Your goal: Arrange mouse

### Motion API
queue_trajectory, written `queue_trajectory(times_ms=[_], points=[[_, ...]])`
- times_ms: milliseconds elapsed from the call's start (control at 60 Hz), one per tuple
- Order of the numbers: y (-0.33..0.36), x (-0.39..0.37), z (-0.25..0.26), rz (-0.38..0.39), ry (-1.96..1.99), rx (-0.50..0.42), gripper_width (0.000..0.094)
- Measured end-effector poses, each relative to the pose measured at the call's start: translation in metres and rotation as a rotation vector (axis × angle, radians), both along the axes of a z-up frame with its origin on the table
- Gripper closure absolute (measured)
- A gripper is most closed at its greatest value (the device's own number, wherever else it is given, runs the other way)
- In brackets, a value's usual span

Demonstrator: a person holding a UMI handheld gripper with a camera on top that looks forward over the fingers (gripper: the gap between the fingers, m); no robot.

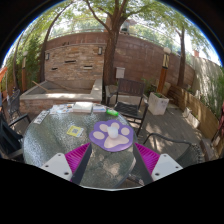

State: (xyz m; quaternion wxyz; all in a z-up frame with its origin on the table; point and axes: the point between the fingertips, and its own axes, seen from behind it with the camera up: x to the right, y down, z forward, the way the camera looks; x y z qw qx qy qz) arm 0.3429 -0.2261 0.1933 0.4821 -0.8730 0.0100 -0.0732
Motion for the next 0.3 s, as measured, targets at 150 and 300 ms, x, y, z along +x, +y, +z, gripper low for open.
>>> queue_trajectory(times_ms=[150,300], points=[[-0.031,-0.01,0.014,-0.01,0.005,0.01,0.0086],[-0.04,-0.021,0.024,0.003,0.0,0.02,0.0085]])
